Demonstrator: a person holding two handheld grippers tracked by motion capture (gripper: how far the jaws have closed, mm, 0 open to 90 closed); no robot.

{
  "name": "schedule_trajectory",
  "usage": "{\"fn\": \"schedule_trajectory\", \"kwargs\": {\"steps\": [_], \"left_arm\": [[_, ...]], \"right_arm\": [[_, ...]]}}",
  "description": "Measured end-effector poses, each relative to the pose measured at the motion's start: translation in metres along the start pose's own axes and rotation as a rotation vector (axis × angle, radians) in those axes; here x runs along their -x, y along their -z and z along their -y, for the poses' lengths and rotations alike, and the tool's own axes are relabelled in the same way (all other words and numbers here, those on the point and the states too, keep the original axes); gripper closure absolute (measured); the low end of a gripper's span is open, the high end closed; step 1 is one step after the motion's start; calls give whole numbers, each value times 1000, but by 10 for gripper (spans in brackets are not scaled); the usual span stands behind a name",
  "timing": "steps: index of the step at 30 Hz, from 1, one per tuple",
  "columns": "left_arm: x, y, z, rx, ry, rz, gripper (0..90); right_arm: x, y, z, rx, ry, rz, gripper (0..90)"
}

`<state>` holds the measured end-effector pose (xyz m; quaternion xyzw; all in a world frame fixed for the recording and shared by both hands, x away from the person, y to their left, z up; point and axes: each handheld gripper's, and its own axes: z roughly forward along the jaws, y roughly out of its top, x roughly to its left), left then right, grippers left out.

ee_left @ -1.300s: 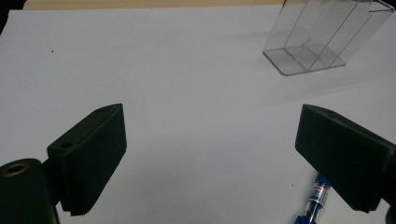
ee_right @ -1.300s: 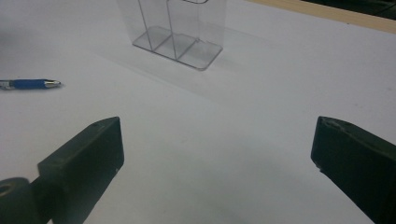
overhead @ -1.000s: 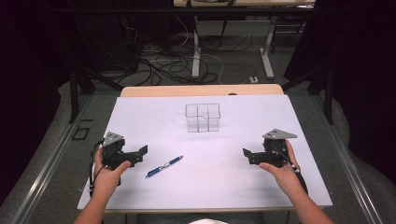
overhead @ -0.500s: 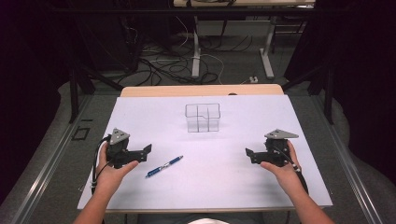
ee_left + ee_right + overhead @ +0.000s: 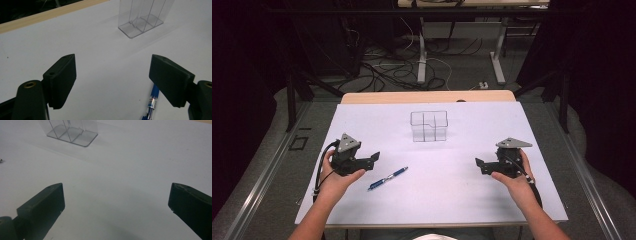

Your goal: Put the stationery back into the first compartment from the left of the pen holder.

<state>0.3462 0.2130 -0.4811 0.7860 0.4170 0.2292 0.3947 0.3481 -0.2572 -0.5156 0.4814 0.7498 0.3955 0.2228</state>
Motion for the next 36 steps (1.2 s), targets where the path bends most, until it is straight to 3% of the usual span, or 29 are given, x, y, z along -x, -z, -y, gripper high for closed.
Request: {"fn": "schedule_trajectory", "kwargs": {"steps": [4, 13, 20, 26, 29, 33, 36], "left_arm": [[3, -1, -4, -12, -29, 5, 281], [8, -6, -10, -58, -84, 20, 319], [8, -11, -14, -74, -128, 62, 347], [14, -18, -18, -142, -178, 89, 352], [17, -22, -20, -190, -229, 100, 377], [24, -28, -22, -239, -262, 128, 407], [27, -32, -23, -270, -263, 139, 436]], "right_arm": [[0, 1, 0, -6, -5, 0, 4], [-2, 2, -2, -23, 3, 17, 26], [-3, 2, -1, -25, 2, 9, 23], [-3, 1, -1, -24, 12, 7, 36], [-4, 1, -1, -24, 5, 4, 43], [-3, 1, 1, -29, 3, -3, 46], [-3, 0, 1, -32, 1, -8, 47]]}}
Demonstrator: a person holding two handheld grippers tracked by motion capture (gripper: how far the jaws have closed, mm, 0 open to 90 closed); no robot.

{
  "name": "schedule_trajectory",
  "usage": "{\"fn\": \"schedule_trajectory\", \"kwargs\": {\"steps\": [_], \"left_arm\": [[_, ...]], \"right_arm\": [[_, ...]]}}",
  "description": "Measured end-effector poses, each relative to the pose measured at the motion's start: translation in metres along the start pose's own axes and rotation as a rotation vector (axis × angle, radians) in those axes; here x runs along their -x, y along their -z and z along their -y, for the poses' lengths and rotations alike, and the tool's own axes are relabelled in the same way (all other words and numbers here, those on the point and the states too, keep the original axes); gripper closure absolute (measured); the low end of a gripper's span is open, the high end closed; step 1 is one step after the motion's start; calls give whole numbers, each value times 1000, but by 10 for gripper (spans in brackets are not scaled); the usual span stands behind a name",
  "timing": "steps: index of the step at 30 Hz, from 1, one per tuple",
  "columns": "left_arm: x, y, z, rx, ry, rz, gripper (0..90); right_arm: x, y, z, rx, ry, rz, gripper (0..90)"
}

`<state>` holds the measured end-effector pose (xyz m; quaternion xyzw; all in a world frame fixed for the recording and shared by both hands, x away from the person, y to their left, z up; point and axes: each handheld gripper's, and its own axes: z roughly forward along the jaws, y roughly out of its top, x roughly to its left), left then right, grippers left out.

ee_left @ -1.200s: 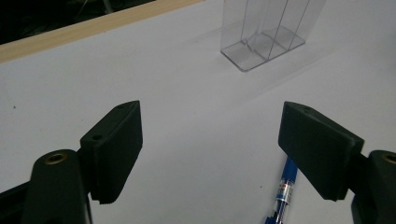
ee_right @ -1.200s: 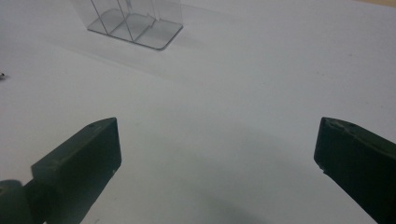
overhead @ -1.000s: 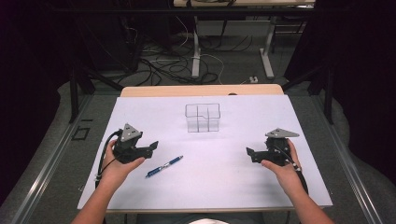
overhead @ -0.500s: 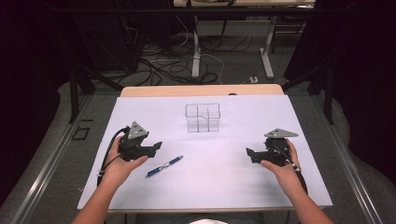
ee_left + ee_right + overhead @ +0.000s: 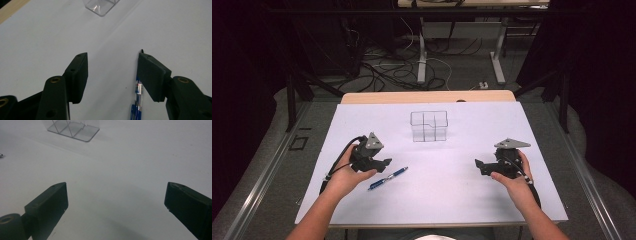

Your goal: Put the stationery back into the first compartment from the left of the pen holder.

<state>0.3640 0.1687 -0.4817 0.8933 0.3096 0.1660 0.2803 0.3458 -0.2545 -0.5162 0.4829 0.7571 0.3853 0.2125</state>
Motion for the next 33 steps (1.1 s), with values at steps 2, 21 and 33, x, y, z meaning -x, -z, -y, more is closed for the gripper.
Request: {"fn": "schedule_trajectory", "kwargs": {"steps": [2, 21, 33], "left_arm": [[0, -2, -1, -23, -7, 7, 446], [2, -24, -11, -150, 52, 107, 578], [15, -43, -22, -183, 40, 123, 617]], "right_arm": [[0, 0, 0, 1, 0, -1, 47], [1, -2, 2, -9, 8, -18, 34], [1, -2, 3, -11, 11, -33, 2]]}}
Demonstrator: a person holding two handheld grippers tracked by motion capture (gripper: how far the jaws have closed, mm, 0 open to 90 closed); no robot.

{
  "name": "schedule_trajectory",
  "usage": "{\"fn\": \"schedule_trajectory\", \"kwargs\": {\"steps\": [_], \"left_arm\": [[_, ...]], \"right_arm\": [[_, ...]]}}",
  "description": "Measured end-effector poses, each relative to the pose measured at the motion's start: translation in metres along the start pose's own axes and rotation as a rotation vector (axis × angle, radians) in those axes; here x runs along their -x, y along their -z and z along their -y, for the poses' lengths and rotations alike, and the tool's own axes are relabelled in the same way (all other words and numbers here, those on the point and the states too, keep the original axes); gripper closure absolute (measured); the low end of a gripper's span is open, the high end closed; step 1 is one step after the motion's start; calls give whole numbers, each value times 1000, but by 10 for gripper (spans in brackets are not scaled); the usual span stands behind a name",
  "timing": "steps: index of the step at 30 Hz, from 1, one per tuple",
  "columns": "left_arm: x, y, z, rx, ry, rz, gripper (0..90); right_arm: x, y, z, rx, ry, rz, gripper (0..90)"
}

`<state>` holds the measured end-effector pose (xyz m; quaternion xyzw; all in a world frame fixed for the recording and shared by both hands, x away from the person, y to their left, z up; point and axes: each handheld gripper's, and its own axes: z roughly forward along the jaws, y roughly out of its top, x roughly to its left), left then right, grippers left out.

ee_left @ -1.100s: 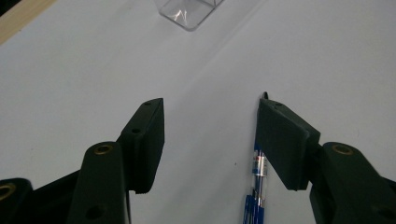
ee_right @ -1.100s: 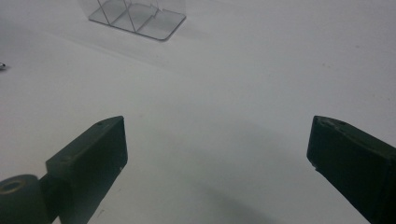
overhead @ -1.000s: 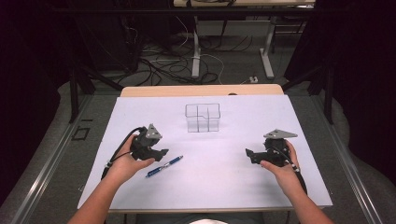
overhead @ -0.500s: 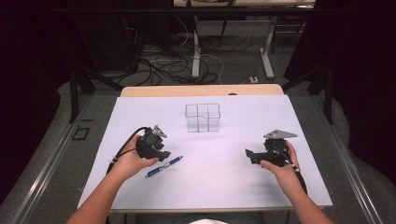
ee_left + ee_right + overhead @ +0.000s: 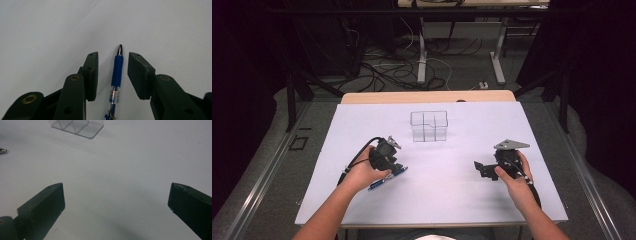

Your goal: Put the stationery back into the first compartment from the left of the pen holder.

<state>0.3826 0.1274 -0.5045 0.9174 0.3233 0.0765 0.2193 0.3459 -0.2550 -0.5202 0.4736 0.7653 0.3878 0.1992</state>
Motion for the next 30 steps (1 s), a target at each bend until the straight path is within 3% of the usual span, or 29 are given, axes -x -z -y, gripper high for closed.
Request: {"fn": "schedule_trajectory", "kwargs": {"steps": [16, 24, 30], "left_arm": [[4, -16, -3, -75, -24, 12, 692], [2, -22, -2, -119, -9, 29, 739], [4, -24, 0, -121, -1, 29, 754]], "right_arm": [[1, -1, 1, -8, 14, 0, 1], [1, -2, 2, -13, 21, -4, 1], [1, -2, 2, -16, 21, -5, 1]]}}
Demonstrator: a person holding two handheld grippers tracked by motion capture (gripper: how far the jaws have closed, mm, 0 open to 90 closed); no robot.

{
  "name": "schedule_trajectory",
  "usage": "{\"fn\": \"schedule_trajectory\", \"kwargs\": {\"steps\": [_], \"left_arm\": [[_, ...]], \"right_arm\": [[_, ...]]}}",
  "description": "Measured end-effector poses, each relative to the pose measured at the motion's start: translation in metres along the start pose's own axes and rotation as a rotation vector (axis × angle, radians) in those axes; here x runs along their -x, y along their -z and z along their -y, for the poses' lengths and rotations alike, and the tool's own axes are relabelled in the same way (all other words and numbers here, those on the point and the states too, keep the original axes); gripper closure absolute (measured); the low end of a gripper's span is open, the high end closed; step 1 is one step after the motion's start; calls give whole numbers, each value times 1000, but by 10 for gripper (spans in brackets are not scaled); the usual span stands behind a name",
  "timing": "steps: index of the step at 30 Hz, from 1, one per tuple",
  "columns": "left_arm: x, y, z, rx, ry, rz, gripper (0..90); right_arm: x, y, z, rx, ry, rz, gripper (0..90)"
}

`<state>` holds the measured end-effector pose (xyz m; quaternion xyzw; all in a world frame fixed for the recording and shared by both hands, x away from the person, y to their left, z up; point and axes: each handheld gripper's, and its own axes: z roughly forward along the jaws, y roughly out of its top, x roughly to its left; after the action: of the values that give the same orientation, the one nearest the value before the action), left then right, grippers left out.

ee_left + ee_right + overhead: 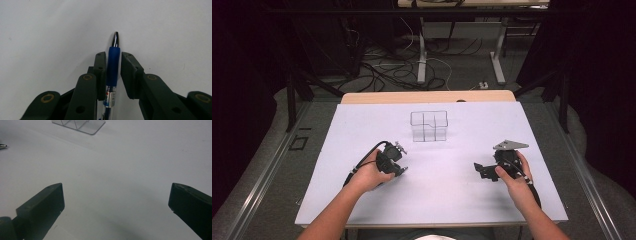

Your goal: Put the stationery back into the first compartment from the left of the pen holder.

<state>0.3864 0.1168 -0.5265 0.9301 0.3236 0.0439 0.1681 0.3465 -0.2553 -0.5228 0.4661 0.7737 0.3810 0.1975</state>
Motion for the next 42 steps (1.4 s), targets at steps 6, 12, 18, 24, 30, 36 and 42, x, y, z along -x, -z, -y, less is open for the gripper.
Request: {"fn": "schedule_trajectory", "kwargs": {"steps": [6, 12, 18, 24, 30, 36, 42], "left_arm": [[0, -2, 2, -12, -10, -5, 769], [0, -2, 2, -14, -19, -7, 779], [0, -2, 1, -19, -35, -11, 792], [1, -2, 1, -27, -65, -17, 797], [2, -3, 0, -29, -81, -23, 799], [4, -2, 0, -30, -81, -36, 802], [2, 4, 0, 13, -44, -34, 804]], "right_arm": [[0, 0, 0, 0, 3, -1, 1], [0, 0, 0, 0, -1, -3, 1], [0, 0, 0, -1, 1, -2, 1], [0, 0, 0, -5, -2, -3, 4], [0, 0, 1, -7, -1, -4, 5], [1, 0, 1, -7, 0, -5, 5], [1, -1, 1, -8, -10, -10, 5]]}}
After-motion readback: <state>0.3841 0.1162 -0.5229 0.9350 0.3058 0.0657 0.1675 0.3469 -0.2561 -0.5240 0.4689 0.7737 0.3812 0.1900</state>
